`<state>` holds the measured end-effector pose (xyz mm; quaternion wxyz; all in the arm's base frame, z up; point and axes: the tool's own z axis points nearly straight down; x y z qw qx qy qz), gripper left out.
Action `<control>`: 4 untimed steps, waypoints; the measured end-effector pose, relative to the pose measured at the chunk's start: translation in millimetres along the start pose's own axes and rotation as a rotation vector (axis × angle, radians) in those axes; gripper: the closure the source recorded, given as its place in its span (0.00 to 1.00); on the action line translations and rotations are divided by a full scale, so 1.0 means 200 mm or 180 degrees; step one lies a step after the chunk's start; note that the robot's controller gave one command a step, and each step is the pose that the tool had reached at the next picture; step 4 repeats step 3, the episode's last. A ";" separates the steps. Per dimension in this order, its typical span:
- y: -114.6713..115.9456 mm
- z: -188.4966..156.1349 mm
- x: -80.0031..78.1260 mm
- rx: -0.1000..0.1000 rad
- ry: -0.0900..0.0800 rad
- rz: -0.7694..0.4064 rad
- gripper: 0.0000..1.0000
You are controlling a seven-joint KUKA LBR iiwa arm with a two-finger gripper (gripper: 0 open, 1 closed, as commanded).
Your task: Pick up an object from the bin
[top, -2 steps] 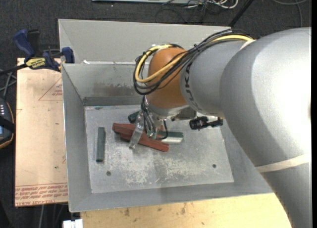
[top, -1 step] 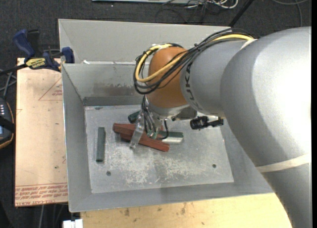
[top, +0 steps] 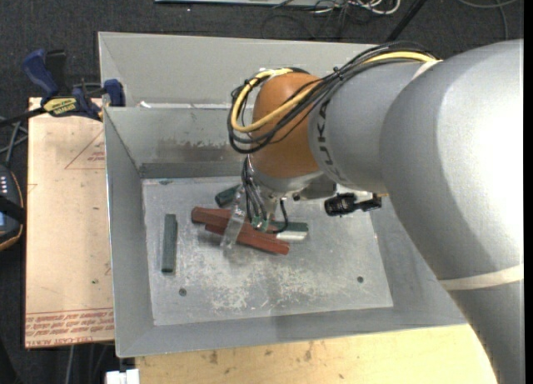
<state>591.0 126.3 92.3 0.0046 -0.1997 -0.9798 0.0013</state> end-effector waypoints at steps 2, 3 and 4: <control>0.01 -0.22 -0.01 -0.0024 -0.0037 -0.0005 1.00; 0.01 -0.26 -0.01 -0.0025 -0.0039 -0.0008 1.00; 0.01 -0.26 -0.01 -0.0025 -0.0039 -0.0008 1.00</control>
Offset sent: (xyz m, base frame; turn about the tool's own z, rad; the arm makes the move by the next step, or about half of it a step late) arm -0.0001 0.0000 0.0611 0.0000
